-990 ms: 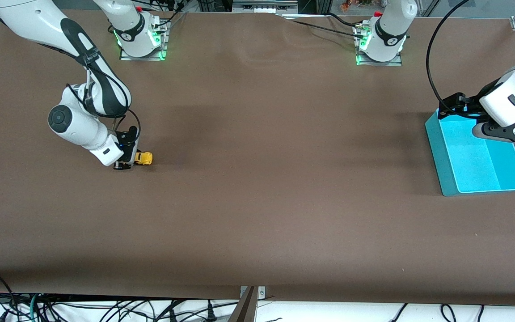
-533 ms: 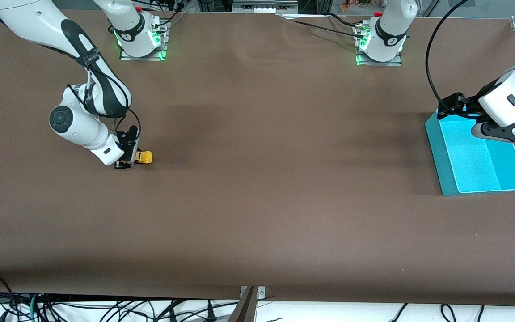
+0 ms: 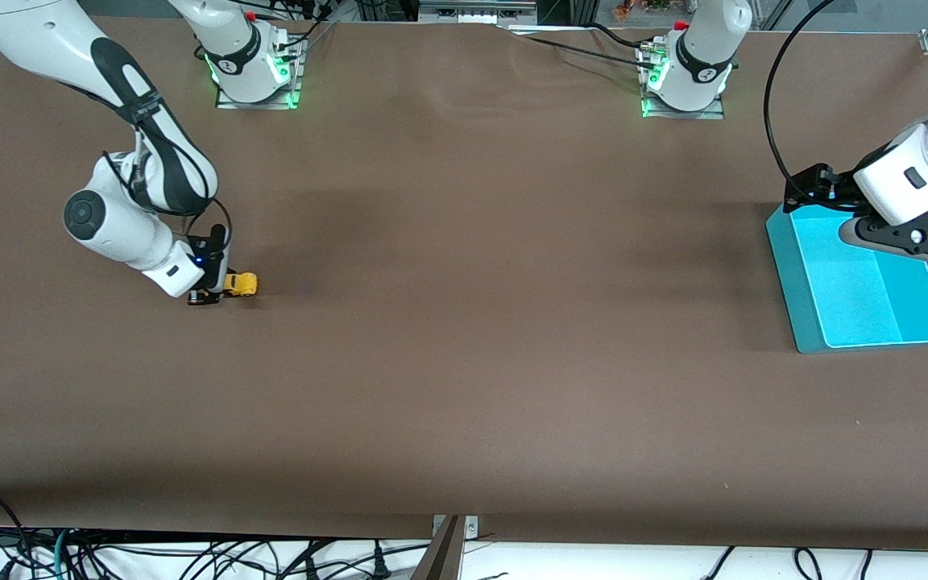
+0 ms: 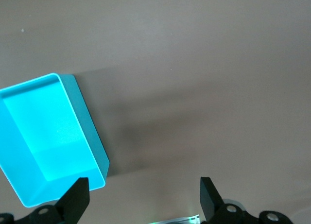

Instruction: Wind and store yellow beetle car

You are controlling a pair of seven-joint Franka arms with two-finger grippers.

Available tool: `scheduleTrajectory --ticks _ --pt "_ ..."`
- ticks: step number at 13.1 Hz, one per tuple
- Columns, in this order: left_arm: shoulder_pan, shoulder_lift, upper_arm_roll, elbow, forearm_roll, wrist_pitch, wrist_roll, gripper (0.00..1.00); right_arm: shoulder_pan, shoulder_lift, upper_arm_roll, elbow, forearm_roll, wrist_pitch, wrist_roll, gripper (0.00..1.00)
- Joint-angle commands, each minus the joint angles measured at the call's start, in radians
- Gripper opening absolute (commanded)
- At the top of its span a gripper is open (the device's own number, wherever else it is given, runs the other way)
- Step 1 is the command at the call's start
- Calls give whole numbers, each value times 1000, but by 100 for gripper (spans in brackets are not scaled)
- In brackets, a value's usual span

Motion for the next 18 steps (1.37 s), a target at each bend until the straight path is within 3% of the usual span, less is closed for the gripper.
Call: scheduleTrajectory --ticks 1,5,9,12,13,18 --pt "-5 20 1 30 -10 -10 136 100 -71 19 -19 -15 10 9 -104 0" --pt "3 28 2 30 -10 -10 421 100 -112 23 -97 -8 13 1 -265 0" --pt "6 46 2 30 -11 -10 744 100 -118 17 -94 15 13 -20 -264 4" --pt "-5 62 1 30 -11 -10 756 100 -117 14 -56 76 13 -80 -256 79" --pt "-16 65 1 30 -10 -11 756 100 -117 12 -42 101 14 -109 -255 100" --pt "-16 83 1 28 -28 -14 756 100 -115 -61 3 194 8 -279 -148 100"
